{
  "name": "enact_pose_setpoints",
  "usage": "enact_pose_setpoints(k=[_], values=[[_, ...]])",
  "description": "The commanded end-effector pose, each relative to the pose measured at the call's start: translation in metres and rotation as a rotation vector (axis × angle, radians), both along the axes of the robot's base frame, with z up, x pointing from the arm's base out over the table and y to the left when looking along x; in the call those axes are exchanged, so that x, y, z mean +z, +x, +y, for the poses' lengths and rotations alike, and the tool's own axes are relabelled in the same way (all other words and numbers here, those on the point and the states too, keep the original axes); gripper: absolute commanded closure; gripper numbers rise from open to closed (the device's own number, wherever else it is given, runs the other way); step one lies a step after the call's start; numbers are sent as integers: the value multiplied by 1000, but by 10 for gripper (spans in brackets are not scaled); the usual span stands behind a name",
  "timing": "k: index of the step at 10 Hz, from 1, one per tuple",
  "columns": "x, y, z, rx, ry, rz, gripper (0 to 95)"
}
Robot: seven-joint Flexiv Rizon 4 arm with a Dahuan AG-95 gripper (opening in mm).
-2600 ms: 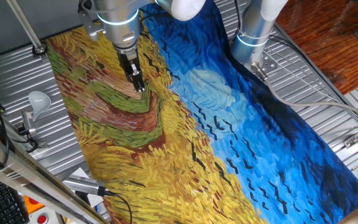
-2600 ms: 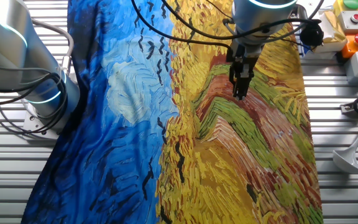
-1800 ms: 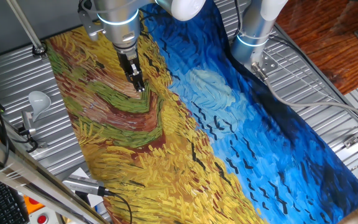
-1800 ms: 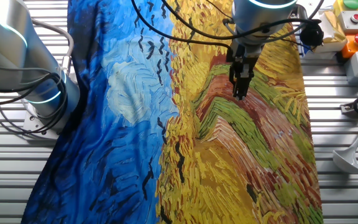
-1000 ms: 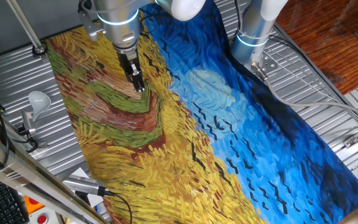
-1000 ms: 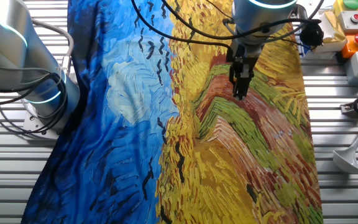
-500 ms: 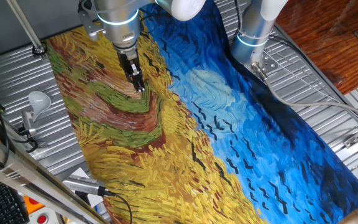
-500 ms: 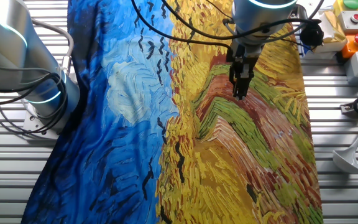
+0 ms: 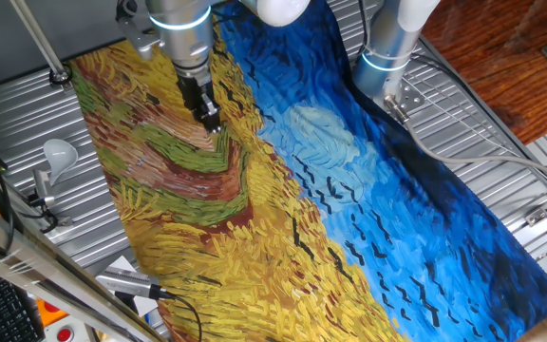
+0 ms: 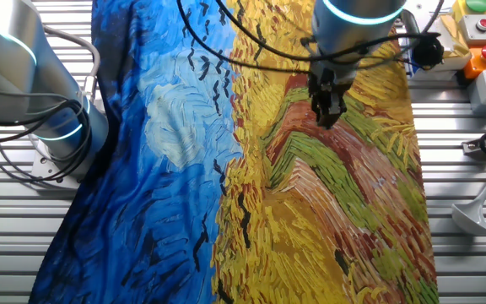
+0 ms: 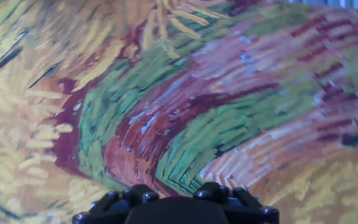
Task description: Receive something handed over by a human
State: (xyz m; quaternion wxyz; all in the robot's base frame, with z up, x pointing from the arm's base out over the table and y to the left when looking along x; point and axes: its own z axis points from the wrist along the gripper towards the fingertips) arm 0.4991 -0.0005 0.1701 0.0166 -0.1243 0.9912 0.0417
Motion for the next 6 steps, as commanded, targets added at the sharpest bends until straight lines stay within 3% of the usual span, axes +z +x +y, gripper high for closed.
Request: enact_pose_setpoints(k=[1, 3, 6], values=[[0, 1, 1, 173, 38, -15, 950], [0, 1, 1, 442, 8, -38, 950], [0, 1, 1, 618, -52, -37, 950]])
